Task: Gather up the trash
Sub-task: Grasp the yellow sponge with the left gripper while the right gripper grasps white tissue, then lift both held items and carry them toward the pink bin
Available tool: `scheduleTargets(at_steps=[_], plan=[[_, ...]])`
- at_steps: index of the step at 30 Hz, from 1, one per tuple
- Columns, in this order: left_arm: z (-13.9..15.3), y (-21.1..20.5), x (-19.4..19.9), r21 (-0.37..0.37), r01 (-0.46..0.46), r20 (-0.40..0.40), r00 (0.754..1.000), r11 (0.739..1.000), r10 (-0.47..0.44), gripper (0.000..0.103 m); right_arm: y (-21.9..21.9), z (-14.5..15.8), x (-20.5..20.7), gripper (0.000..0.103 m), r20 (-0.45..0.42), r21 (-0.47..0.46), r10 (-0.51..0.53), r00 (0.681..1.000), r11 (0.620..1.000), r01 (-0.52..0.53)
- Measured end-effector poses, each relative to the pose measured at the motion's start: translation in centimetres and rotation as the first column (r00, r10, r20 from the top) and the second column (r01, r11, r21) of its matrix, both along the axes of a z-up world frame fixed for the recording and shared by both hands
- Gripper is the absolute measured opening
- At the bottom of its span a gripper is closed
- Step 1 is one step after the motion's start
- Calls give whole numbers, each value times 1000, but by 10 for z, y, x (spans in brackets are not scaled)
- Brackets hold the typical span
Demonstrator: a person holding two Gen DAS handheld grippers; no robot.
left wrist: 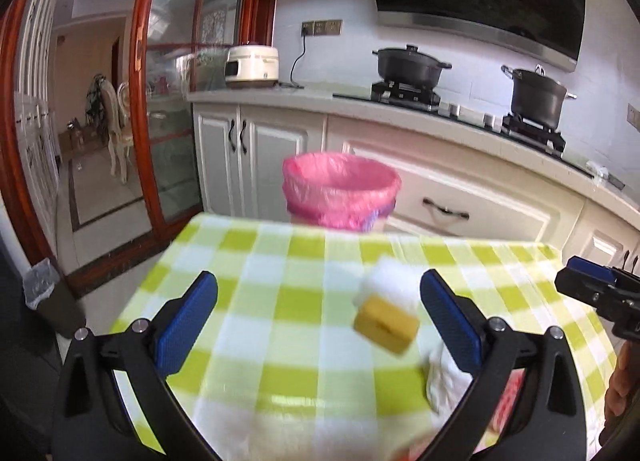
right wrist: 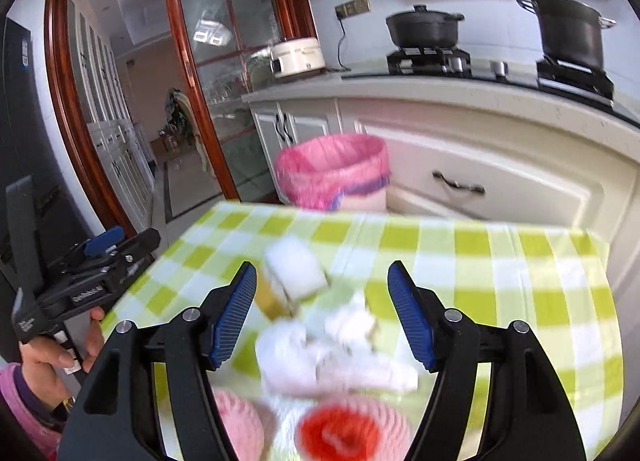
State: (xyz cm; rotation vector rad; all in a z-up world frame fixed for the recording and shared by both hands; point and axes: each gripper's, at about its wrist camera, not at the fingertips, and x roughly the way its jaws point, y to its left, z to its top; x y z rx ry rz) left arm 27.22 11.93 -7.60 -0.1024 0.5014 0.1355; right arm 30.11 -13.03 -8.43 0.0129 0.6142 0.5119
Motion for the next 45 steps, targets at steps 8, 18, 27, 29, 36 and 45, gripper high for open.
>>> scheduleTargets(at_steps=[8, 18, 27, 29, 36, 45], plan=[[-31, -19, -6, 45, 46, -70, 997, 998, -43, 98, -3, -42, 15, 65, -84, -54, -6, 996, 999, 1], [-59, -24, 49, 0, 90, -145, 985, 996, -89, 97, 9, -68, 74, 64, -174, -115, 103, 979, 985, -125], [-69, -38, 92, -45, 129, -183, 974, 991, -135, 97, 31, -102, 98, 51, -274, -183, 198, 941, 950, -253], [-72, -44, 102, -47, 141, -195, 970, 989, -147, 96, 30, -104, 98, 43, -275, -164, 205, 939, 953, -256], [-92, -56, 126, -52, 149, -271, 950, 987, -158, 81, 15, -101, 90, 33, -230, -119, 190, 954, 968, -221], [-101, -54, 112, -63, 166, -273, 946, 984, -177, 49, 3, -84, 83, 32, -179, -66, 163, 970, 982, -178]])
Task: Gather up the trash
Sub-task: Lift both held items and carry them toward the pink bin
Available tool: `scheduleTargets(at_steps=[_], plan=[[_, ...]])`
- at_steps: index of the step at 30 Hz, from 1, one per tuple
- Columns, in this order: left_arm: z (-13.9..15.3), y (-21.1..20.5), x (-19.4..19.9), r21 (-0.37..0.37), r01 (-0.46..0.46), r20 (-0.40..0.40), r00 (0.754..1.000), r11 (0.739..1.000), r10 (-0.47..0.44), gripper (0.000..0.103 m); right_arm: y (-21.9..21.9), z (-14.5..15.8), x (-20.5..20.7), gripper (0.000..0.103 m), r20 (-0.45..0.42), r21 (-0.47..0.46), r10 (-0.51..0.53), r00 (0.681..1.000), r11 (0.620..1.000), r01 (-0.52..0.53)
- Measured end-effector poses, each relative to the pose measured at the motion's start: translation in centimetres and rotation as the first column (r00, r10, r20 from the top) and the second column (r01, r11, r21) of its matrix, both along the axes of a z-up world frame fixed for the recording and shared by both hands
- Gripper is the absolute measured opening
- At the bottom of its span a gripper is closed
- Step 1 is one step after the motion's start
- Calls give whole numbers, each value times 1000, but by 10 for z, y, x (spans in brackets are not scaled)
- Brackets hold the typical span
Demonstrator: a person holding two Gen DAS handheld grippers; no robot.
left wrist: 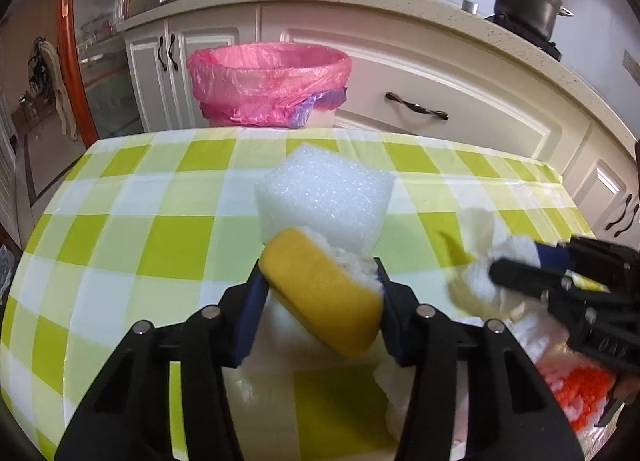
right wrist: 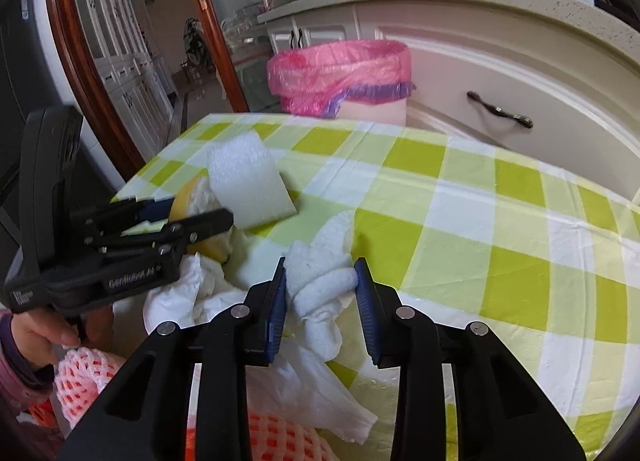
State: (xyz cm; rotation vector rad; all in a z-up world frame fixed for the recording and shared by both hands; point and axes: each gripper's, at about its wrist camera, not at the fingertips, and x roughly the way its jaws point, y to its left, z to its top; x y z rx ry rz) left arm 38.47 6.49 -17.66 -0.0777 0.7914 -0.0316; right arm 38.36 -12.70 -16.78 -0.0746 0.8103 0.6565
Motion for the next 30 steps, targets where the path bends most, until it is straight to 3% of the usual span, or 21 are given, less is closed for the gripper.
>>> scheduleTargets(at_steps=[8, 20, 30], plan=[[42, 8, -52, 16, -25, 119, 993, 1000, 23, 49, -2, 47, -37, 32, 95, 72, -18, 995, 997, 11], [101, -7, -149, 78, -16, 307, 952, 997, -9, 49, -4, 92, -118, 32, 211, 164, -87, 974, 985, 52], [138, -9, -205, -23, -16, 410, 912, 1000, 24, 49, -11, 118, -161, 32, 290, 220, -131, 948, 973, 67]])
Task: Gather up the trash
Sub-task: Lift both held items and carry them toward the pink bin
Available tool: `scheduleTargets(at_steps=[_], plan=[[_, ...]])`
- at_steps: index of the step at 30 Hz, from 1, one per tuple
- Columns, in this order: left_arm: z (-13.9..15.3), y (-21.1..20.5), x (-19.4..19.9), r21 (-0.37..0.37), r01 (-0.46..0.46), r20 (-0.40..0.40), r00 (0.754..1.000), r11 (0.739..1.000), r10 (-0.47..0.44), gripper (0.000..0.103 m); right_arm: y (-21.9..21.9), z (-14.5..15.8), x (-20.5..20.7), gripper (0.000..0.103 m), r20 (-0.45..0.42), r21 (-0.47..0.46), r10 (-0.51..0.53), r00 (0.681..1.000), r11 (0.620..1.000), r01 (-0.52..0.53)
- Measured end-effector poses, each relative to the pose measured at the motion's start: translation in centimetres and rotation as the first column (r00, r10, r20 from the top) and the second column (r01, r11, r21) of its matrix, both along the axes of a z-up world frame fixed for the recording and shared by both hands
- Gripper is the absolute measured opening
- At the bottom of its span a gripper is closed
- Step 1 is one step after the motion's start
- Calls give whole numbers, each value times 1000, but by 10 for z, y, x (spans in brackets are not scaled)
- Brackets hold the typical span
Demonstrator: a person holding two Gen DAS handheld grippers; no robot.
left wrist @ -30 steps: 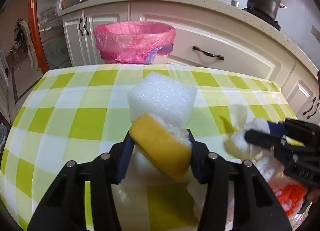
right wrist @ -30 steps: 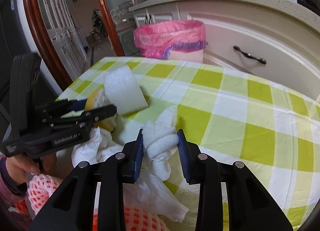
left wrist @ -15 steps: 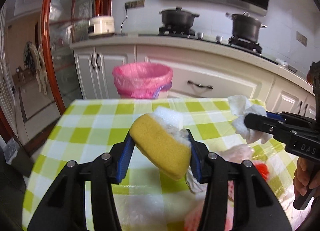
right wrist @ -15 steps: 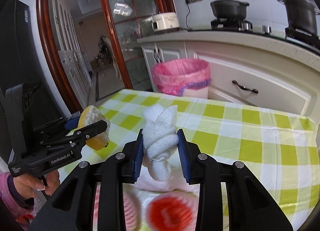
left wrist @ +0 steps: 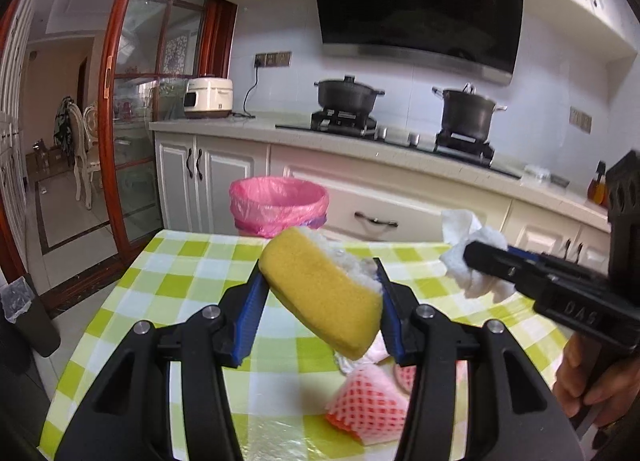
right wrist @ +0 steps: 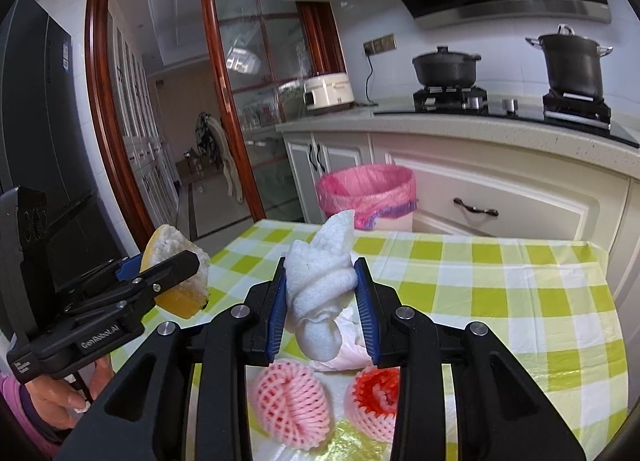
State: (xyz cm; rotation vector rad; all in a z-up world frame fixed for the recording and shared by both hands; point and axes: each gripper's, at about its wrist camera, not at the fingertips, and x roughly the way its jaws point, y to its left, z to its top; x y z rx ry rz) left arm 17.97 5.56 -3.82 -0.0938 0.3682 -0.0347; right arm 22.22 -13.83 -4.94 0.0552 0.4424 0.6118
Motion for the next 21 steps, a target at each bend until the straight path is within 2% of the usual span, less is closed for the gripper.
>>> scheduleTargets(at_steps=[10, 21], plan=[[27, -1, -17, -13, 13, 72, 997, 1000, -12, 49, 5, 22, -12, 32, 57, 23, -9, 998, 1000, 8], [37, 17, 10, -9, 2, 85, 996, 1000, -1, 49, 24, 33, 16, 32, 70, 19, 11, 997, 1000, -12]])
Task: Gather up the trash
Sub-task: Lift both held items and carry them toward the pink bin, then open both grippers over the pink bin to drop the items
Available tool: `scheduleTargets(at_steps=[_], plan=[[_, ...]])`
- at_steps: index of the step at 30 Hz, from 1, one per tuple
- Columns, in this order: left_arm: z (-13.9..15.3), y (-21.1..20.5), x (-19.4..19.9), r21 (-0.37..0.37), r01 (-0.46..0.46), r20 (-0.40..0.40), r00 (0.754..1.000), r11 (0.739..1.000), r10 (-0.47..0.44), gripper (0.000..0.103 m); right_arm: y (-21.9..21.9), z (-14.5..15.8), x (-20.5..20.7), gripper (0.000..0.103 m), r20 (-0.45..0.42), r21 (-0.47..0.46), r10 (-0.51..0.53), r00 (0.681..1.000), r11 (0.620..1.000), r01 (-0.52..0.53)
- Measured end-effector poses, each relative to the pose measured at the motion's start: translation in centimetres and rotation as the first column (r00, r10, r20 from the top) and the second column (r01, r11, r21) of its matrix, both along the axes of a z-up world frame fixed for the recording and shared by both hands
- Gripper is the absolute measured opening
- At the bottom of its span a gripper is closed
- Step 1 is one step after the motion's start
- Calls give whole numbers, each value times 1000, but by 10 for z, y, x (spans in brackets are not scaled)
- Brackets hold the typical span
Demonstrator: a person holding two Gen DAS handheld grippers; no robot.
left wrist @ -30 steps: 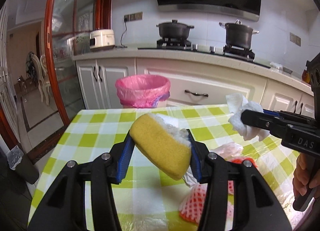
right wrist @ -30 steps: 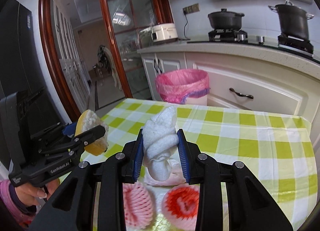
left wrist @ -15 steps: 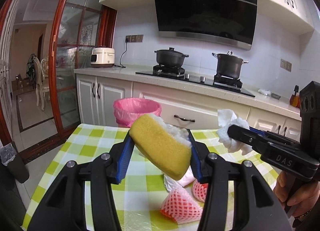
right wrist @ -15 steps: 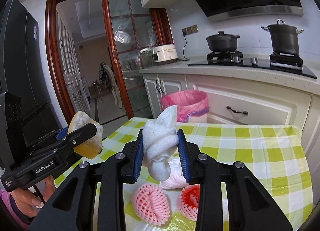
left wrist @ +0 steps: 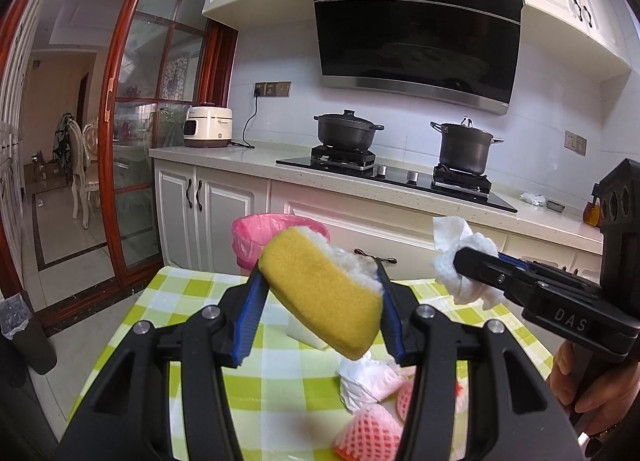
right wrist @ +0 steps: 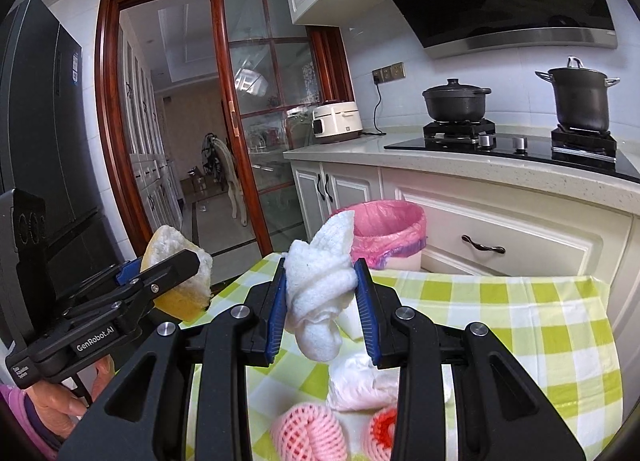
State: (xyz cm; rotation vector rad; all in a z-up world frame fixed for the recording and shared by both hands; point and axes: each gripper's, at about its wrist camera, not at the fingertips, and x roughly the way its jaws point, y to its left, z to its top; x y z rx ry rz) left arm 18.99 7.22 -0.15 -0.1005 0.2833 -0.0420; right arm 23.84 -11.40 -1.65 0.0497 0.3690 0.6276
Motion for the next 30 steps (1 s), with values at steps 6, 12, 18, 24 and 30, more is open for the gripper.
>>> scheduleTargets(at_steps=[6, 12, 18, 24, 30], plan=[[9, 8, 27, -5, -10, 16, 1000, 1000, 10, 49, 11, 9, 27, 32, 14, -7, 16, 1000, 1000, -15], [15, 14, 59, 3, -16, 20, 1000, 1000, 16, 49, 20, 16, 58, 32, 30, -16, 33, 999, 999, -33], [14, 27, 105, 9, -10, 9, 1000, 1000, 10, 50, 34, 16, 107, 32, 12, -30, 52, 999, 998, -52], [14, 44, 173, 1, -8, -20, 1000, 1000, 8, 50, 43, 6, 170, 32, -26, -36, 45, 999, 998, -46], [9, 62, 244, -6, -16, -43, 999, 1000, 16, 50, 48, -6, 237, 32, -70, -8, 41, 997, 999, -42]])
